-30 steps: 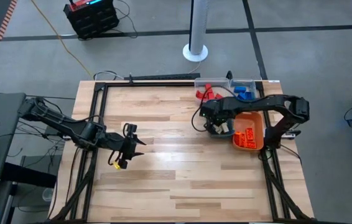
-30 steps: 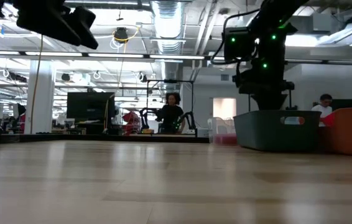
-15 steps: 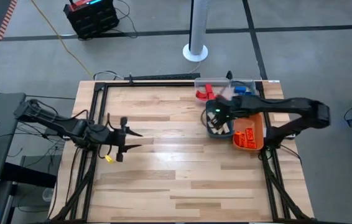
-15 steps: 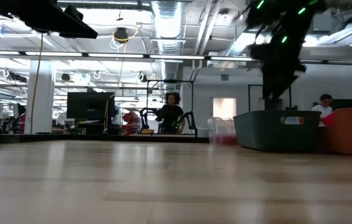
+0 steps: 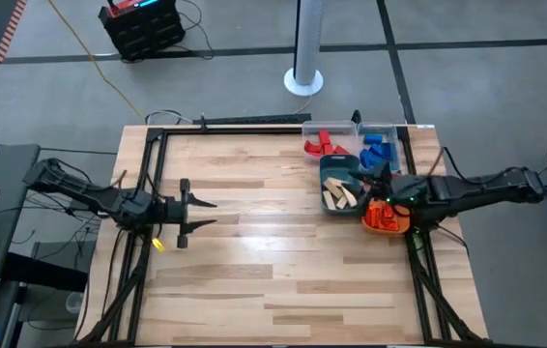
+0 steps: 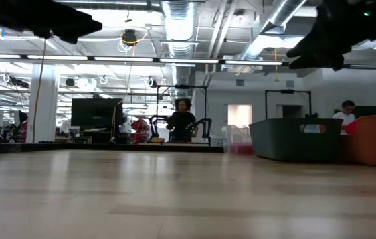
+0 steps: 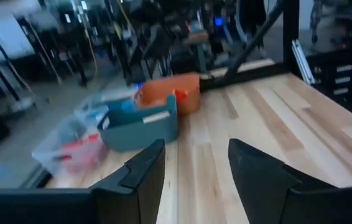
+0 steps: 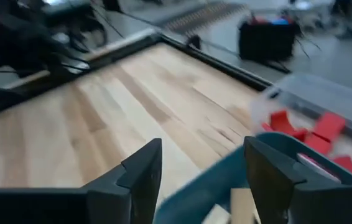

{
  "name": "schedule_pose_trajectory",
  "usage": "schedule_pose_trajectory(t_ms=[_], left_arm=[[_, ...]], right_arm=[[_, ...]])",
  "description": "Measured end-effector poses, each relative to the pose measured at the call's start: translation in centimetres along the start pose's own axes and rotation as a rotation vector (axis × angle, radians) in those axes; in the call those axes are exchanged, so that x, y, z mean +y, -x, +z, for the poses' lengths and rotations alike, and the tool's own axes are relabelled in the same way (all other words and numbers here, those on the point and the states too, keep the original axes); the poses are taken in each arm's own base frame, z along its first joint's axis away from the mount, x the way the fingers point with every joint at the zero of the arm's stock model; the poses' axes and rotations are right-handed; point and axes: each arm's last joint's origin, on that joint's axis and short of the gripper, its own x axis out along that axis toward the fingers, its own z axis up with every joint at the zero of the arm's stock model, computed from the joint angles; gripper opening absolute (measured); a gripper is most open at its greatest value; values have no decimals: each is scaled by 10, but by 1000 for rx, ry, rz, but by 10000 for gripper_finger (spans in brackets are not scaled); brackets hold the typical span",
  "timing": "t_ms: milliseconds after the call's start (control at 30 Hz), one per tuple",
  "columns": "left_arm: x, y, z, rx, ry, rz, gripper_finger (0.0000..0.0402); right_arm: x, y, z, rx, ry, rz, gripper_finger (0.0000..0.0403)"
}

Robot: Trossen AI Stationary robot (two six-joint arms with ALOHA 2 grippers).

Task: Sort blocks
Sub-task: Return to home position

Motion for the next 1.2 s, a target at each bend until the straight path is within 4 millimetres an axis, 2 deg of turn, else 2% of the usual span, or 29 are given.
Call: schedule_pose_trajectory(t_ms=[167, 333, 533, 633, 767, 933, 1100, 1200], left_arm=[[-4, -2, -25, -151, -26, 76, 170], [0, 2, -45, -176, -26, 132, 166], [9, 7, -66, -180, 50, 154, 135], [14, 9, -69, -216, 96, 139, 111], [22, 9, -68, -225, 104, 153, 78], [30, 8, -68, -234, 102, 137, 40], [33, 7, -76, -190, 127, 63, 7], [33, 6, -80, -157, 139, 55, 2]], right_arm=[[-9, 7, -21, -114, 19, 79, 208], [-19, 5, -45, -204, 28, 87, 198], [-28, -1, -71, -308, 51, 112, 189], [-31, -3, -82, -371, 89, 146, 184], [-36, -2, -78, -405, 122, 121, 168], [-44, 0, -74, -438, 151, 186, 133], [-55, 2, -77, -411, 153, 174, 103], [-61, 5, -78, -416, 125, 157, 94]])
